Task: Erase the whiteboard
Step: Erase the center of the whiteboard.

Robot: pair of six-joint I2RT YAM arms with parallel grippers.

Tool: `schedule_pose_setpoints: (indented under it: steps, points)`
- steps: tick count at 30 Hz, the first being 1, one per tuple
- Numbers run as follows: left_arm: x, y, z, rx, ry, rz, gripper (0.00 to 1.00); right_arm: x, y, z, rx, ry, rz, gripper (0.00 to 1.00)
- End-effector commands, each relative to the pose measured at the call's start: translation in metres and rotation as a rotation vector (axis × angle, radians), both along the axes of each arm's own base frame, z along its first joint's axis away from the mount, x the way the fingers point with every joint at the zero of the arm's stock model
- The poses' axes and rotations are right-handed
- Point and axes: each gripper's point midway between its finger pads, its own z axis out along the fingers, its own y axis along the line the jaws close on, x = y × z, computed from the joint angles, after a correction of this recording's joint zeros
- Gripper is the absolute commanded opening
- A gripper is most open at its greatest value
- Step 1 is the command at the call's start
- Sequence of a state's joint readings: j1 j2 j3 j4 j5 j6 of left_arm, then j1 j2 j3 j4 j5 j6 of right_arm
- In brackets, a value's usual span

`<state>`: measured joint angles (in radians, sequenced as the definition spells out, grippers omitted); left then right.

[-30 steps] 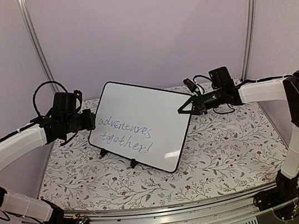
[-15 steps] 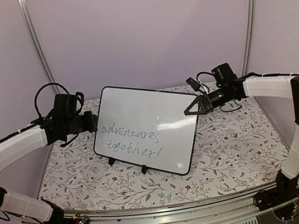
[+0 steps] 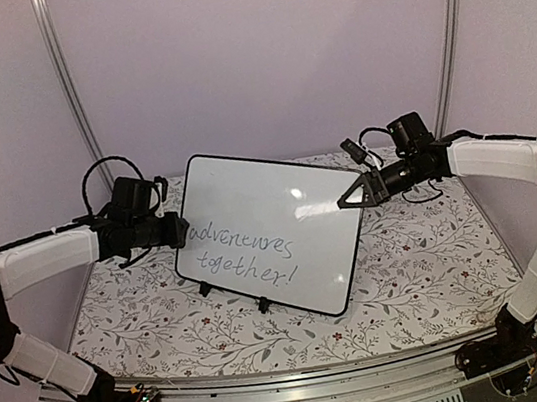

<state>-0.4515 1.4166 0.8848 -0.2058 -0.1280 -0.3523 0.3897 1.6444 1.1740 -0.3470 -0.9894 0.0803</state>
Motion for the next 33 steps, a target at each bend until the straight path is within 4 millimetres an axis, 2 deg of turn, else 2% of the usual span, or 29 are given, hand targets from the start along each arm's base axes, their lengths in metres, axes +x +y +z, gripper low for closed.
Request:
schedule_pose_setpoints:
  steps: [1,8,14,22,28,33]
  points:
    - [0.013,-0.014,0.016,0.021,-0.041,-0.077,0.00,-0.004,-0.005,0.009,0.005,-0.034,0.005,0.00]
    - [0.011,-0.024,0.015,0.025,-0.052,-0.158,0.00,-0.002,-0.006,0.005,-0.004,-0.032,-0.001,0.00]
    - [0.006,-0.026,0.000,0.056,-0.016,-0.204,0.00,0.001,-0.006,0.003,-0.010,-0.029,-0.008,0.00]
    - [0.005,-0.023,-0.034,0.102,0.068,-0.214,0.00,0.002,-0.005,0.005,-0.007,-0.033,-0.011,0.00]
    - [-0.007,-0.017,-0.052,0.093,0.115,-0.201,0.00,-0.001,-0.005,0.007,0.000,-0.033,-0.004,0.00]
    - [-0.014,-0.014,-0.056,0.081,0.136,-0.185,0.00,-0.002,-0.005,0.009,0.004,-0.035,0.001,0.00]
